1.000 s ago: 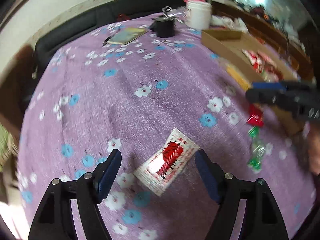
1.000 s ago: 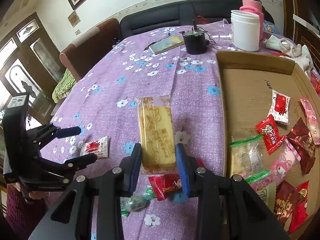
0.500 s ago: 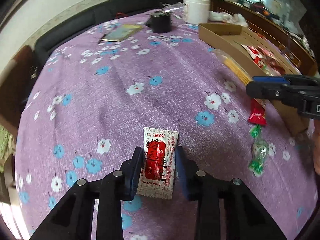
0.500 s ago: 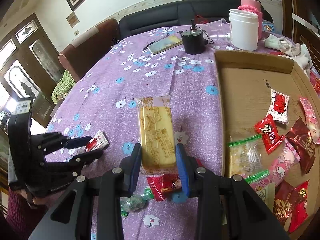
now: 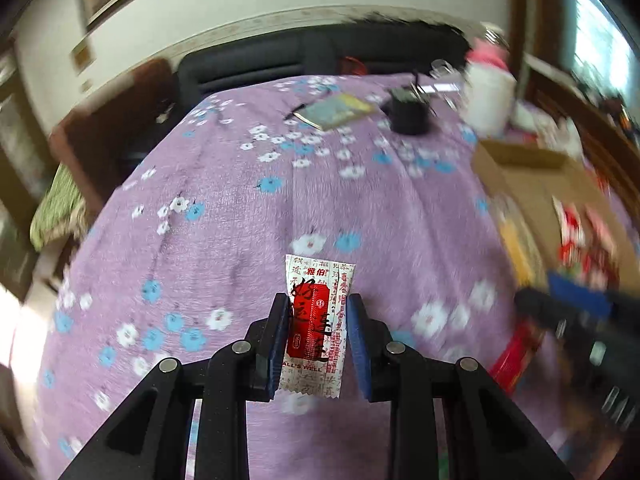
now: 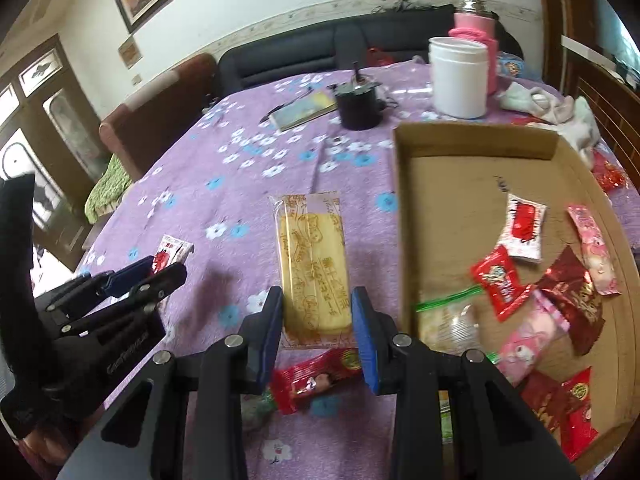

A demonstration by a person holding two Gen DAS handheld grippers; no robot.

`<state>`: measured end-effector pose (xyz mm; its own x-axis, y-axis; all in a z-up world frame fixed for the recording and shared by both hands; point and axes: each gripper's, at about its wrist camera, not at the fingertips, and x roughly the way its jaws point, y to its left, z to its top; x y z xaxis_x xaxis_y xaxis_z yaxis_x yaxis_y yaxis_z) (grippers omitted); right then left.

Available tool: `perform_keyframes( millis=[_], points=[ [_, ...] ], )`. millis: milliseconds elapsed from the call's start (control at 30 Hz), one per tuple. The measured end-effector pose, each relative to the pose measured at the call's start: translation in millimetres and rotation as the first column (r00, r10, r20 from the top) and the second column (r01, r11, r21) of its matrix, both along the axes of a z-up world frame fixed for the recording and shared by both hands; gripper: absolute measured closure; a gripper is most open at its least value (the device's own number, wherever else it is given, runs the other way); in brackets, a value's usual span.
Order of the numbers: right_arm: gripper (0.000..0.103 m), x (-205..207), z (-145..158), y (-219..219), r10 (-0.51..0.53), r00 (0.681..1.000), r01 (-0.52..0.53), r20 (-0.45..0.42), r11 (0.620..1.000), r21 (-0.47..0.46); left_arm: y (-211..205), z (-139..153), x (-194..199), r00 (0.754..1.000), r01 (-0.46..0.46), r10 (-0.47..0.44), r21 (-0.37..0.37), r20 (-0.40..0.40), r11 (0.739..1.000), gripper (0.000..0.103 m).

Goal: Organize snacks
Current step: 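Carry the white-and-red packet and yellow cake bar over the cardboard tray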

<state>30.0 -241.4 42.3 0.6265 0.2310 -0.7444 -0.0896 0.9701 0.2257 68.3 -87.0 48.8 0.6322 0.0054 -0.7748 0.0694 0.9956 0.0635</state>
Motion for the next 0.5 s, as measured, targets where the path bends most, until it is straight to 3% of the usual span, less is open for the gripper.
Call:
perform_keyframes(
  millis=[100,167,500],
  points=[
    [0.07,0.8,3.8,-9.3,-0.038,0.999,0.038,0.018,0.999,-0.008,-12.4,-2.6,-1.8,0.997,-0.074,0.075,-0.051,0.016,0.996,0.073],
    [0.07,0.9,5.4,-12.4,-0.053,0.998,0.053,0.025,0.999,-0.011,-23.3,-6.1,-8.2,0.997,-0.056,0.059,-0.05,0.042,0.997,0.073],
    [0.07,-0.5,2.7,-5.3,-0.043,0.999,0.044,0.023,0.999,-0.03,-32.1,-11.5,-22.1,0.986,-0.04,0.029,0.064,0.163,0.997,0.073]
  ],
)
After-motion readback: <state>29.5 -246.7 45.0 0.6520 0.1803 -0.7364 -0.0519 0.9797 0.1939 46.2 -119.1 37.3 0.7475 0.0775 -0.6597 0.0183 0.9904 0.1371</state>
